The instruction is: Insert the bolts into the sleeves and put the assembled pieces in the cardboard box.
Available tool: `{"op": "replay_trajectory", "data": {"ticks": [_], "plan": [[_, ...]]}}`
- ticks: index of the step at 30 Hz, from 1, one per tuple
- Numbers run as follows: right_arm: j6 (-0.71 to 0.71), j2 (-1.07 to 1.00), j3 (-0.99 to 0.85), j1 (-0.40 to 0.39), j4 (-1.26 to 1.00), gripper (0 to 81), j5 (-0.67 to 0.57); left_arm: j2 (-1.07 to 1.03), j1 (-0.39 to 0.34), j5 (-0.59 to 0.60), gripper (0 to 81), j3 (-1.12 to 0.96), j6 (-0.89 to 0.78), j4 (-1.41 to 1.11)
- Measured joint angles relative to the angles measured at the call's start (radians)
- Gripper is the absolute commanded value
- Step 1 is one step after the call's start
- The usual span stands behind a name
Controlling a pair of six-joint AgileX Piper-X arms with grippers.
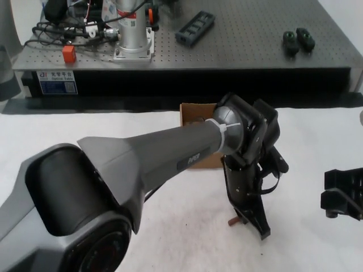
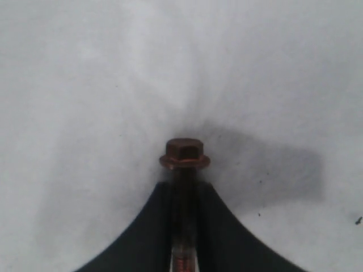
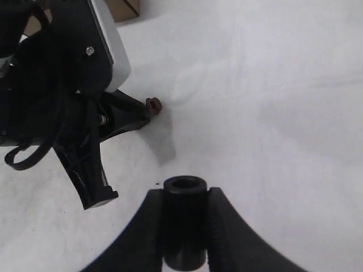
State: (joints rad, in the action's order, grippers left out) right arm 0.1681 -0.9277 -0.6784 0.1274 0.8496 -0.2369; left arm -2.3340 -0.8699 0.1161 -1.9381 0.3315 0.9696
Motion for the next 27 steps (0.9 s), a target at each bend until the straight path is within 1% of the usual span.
{"op": "replay_trajectory", "data": {"ticks": [2,3,4,5,6,7,10,11,13,15,16,17,20,21,23,25,26,27], "plan": [[-0.009,0.013,0.000,0.000,0.000,0.1,0.000,0.018,0.017,-0.008,0.6,0.006,-0.059,0.000],[-0.015,0.024,0.000,0.000,-0.002,0.1,0.000,0.035,0.036,0.002,0.6,0.010,-0.100,-0.002],[-0.022,0.033,0.000,0.000,-0.004,0.1,-0.005,0.035,0.036,0.022,0.6,0.010,-0.134,-0.002],[-0.032,0.044,0.000,0.000,-0.007,0.1,-0.011,0.060,0.061,0.022,0.6,0.018,-0.141,-0.008],[-0.039,0.052,0.000,0.000,-0.008,0.1,-0.023,0.097,0.092,0.052,0.6,0.036,-0.175,-0.024],[-0.048,0.055,0.000,0.000,-0.007,0.1,-0.042,0.097,0.092,0.091,0.6,0.036,-0.217,-0.025],[-0.064,0.055,0.010,0.000,-0.040,0.1,-0.138,0.242,0.177,0.153,0.6,0.126,-0.304,-0.106],[-0.064,0.055,0.019,-0.002,-0.062,0.1,-0.187,0.253,0.182,0.155,0.6,0.135,-0.309,-0.114],[-0.064,0.055,0.040,-0.013,-0.108,0.1,-0.266,0.362,0.223,0.165,0.6,0.229,-0.355,-0.202],[-0.055,0.055,0.069,-0.047,-0.162,0.1,-0.343,0.504,0.258,0.199,0.6,0.378,-0.410,-0.316],[-0.040,0.055,0.106,-0.105,-0.226,0.1,-0.414,0.561,0.269,0.228,0.6,0.459,-0.437,-0.374],[-0.029,0.055,0.124,-0.144,-0.266,0.1,-0.452,0.628,0.276,0.262,0.6,0.544,-0.473,-0.452],[0.043,0.055,0.170,-0.275,-0.421,0.1,-0.508,0.803,0.282,0.363,0.6,0.767,-0.595,-0.714],[0.106,0.049,0.190,-0.370,-0.546,0.1,-0.510,0.803,0.282,0.370,0.6,0.781,-0.603,-0.733],[0.171,0.034,0.196,-0.454,-0.657,0.1,-0.480,0.884,0.282,0.440,0.6,0.889,-0.690,-0.883],[0.212,0.019,0.195,-0.511,-0.746,0.1,-0.443,0.954,0.273,0.492,0.6,0.988,-0.775,-1.046],[0.244,0.007,0.195,-0.548,-0.812,0.1,-0.397,0.976,0.269,0.504,0.6,1.016,-0.801,-1.089],[0.257,0.002,0.195,-0.560,-0.842,0.1,-0.382,0.999,0.264,0.515,0.6,1.043,-0.824,-1.131]]}}
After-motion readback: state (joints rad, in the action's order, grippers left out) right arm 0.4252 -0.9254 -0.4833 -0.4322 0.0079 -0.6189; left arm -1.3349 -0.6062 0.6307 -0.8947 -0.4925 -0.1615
